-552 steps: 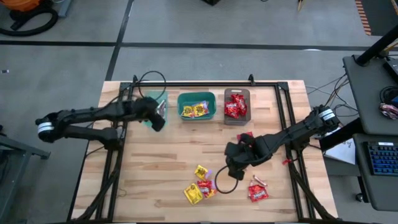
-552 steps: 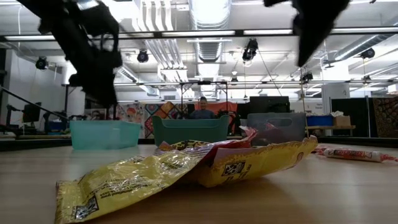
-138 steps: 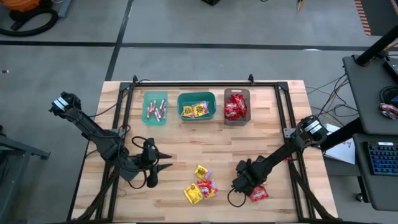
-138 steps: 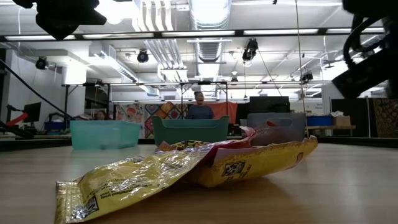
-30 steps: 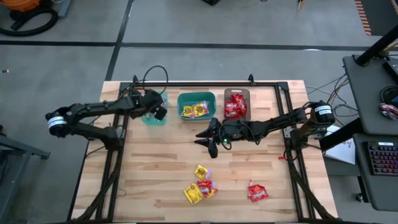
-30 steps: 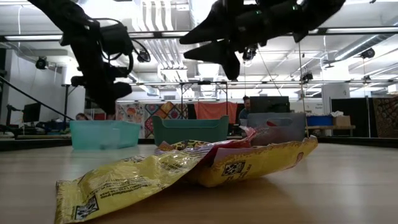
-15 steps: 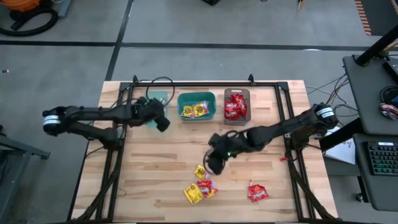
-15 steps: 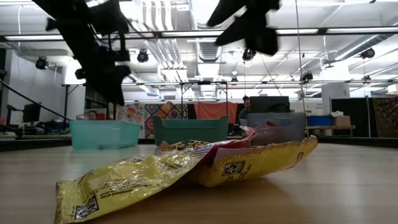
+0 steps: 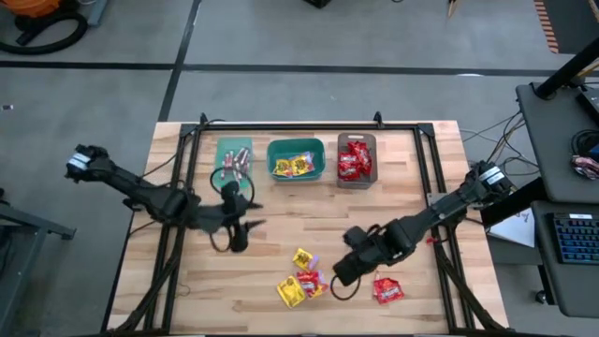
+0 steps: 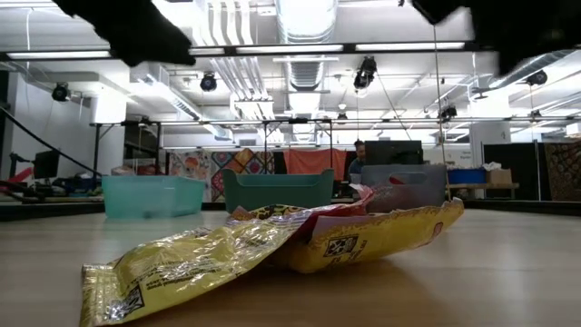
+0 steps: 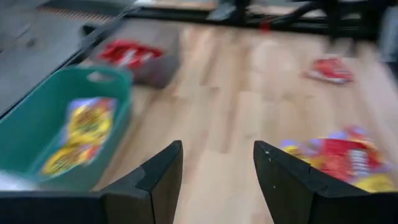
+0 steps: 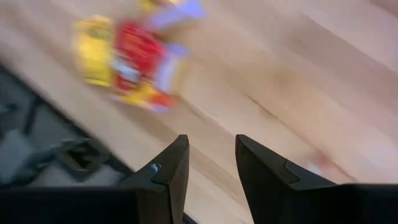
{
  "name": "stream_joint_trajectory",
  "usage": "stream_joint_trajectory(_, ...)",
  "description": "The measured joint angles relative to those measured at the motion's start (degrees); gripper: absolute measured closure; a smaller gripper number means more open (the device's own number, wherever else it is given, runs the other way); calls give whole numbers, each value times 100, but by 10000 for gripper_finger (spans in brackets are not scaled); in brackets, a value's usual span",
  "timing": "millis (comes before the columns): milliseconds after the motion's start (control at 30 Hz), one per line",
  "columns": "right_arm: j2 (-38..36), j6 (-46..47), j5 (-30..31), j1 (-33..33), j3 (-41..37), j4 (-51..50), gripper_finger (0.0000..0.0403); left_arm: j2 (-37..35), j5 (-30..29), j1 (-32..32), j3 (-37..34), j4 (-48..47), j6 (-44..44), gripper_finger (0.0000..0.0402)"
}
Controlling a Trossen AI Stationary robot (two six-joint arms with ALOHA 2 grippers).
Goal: Sort candy
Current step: Put the red candy into the black bin
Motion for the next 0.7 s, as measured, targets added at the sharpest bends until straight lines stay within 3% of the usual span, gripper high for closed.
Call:
stream_joint_trajectory(167, 3, 797, -758, 149, 9, -1240, 280, 55, -199, -489, 0, 419, 156, 221)
stream_joint_trajectory(300, 4, 953, -1222, 205, 0, -1679, 280, 121, -563, -652, 0, 413, 165, 221)
stream_joint_trajectory(500, 25, 940, -1182, 357, -2, -1655, 280, 371, -800, -654, 0, 430, 152, 221)
stream_joint_trajectory(700, 307, -1525, -1177, 976, -38, -1710, 280, 739, -791, -654, 0, 486, 162, 221)
